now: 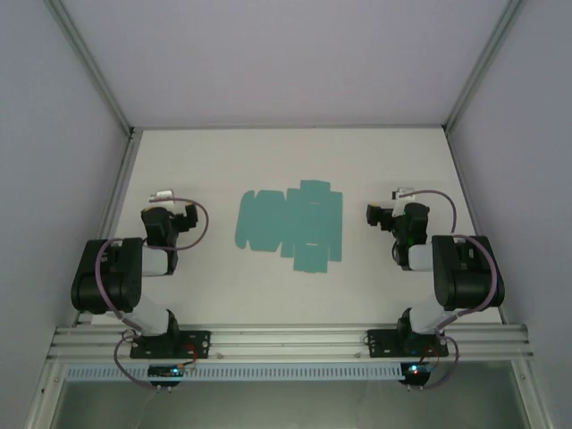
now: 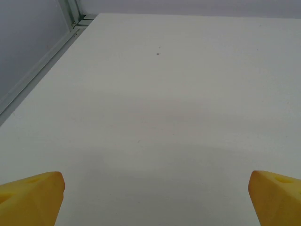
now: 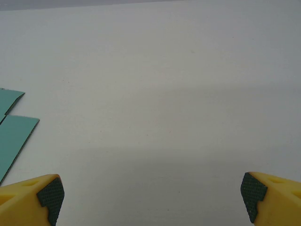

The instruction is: Assemble paper box

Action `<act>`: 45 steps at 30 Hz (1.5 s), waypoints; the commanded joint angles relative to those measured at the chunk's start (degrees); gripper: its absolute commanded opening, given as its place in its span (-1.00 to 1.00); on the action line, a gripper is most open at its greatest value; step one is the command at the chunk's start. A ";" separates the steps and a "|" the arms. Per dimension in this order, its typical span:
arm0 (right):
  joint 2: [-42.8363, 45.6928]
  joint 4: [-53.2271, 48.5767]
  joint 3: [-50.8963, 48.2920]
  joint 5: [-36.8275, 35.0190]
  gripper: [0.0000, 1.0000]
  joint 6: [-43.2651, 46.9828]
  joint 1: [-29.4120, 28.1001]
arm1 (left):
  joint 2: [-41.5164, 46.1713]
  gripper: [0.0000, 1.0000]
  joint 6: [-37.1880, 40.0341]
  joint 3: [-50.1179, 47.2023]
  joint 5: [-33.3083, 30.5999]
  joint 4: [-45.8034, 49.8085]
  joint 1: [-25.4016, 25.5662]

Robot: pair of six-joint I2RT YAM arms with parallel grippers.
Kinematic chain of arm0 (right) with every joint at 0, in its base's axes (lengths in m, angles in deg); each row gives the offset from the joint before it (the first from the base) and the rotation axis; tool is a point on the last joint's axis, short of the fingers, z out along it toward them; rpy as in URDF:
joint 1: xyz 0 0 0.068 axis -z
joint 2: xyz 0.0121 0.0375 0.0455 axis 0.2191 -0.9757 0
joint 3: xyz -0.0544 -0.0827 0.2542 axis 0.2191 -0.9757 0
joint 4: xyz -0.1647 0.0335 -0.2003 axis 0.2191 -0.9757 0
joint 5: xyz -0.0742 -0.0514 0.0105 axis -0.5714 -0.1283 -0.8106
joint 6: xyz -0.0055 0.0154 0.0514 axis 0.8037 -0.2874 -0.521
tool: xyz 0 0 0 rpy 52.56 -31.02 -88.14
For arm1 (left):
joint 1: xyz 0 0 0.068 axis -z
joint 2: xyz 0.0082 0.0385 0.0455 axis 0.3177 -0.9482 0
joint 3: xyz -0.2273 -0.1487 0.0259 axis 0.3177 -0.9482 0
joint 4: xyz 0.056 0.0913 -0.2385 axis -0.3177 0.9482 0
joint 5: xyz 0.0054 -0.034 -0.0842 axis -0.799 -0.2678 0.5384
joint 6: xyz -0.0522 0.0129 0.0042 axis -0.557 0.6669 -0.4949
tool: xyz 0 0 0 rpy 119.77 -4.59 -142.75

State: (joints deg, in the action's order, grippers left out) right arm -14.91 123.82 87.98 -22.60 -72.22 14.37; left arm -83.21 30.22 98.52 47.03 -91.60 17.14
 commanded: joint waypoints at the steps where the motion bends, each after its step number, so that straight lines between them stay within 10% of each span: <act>1: 0.33 1.19 0.25 -0.13 0.99 -0.90 -0.05 | 0.68 0.99 0.50 0.48 0.63 -1.78 0.25; 27: 2.51 1.22 -0.43 1.96 0.99 -1.16 0.58 | 3.67 0.99 0.15 2.17 -0.16 3.32 0.16; 32: 14.76 -24.92 9.33 -3.41 0.99 -0.21 -1.10 | 15.00 0.99 -3.05 9.21 0.39 23.42 1.27; 39: 12.74 -68.08 32.61 -10.21 0.83 -12.92 -11.44 | 13.90 0.99 -18.78 26.85 19.34 54.62 5.64; 45: 4.90 -77.12 39.58 -6.36 0.36 -22.26 -19.54 | 5.82 0.99 -22.70 33.36 24.93 62.24 13.32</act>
State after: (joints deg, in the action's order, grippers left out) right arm -6.19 60.15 126.31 -30.63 -87.78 -3.57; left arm -74.42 11.88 129.76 65.71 -40.44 29.03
